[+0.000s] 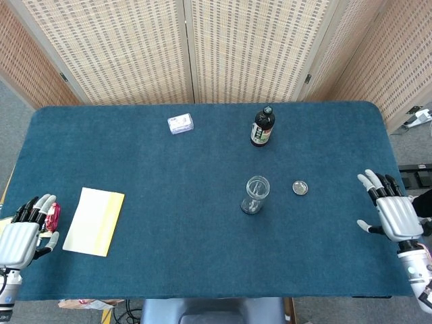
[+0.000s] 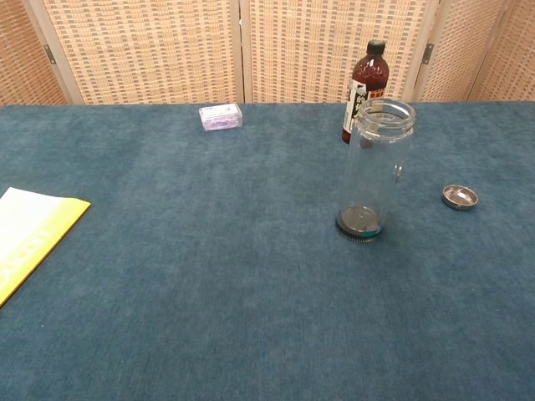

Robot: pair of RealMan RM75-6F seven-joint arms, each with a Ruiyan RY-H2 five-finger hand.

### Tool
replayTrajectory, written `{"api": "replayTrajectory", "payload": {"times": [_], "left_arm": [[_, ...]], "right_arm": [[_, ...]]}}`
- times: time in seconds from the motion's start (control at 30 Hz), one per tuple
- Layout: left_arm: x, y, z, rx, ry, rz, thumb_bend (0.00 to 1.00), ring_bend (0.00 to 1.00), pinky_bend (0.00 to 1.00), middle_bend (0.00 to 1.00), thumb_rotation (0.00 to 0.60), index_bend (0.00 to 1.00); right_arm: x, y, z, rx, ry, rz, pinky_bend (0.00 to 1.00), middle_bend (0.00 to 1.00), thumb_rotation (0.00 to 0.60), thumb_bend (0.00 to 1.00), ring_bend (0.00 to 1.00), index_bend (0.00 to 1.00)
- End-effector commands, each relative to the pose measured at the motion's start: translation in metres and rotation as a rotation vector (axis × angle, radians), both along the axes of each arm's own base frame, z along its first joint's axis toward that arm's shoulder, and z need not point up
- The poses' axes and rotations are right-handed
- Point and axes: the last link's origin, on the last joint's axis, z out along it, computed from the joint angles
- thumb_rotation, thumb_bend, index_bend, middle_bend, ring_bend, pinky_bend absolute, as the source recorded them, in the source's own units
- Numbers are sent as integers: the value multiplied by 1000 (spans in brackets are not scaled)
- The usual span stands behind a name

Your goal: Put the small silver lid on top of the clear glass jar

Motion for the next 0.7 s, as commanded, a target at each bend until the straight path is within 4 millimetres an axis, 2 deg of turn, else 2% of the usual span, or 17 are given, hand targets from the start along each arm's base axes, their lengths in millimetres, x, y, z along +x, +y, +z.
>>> {"api": "replayTrajectory", "payload": {"times": [0.03, 0.27, 0.4, 0.7], "left_arm": [[-2, -1, 1, 4, -5, 12, 349, 0, 110, 77, 600, 0], [-2, -1, 3, 20, -8, 17, 350, 0, 110, 77, 600, 0], [-2, 0, 6, 31, -12, 21, 350, 0, 110, 77, 600, 0], [-3, 0, 11, 50, -24, 23, 350, 0, 110, 77, 600, 0]], "right_arm": [[6, -19, 8, 28, 36, -12, 0, 0, 600, 150, 0, 40], [11, -62, 1, 109, 73, -32, 0, 0, 600, 185, 0, 158], [16, -88, -6, 152, 122, -36, 0, 0, 600, 279, 0, 235], [31, -119, -32, 221, 173, -27, 0, 0, 600, 297, 0, 252]]}}
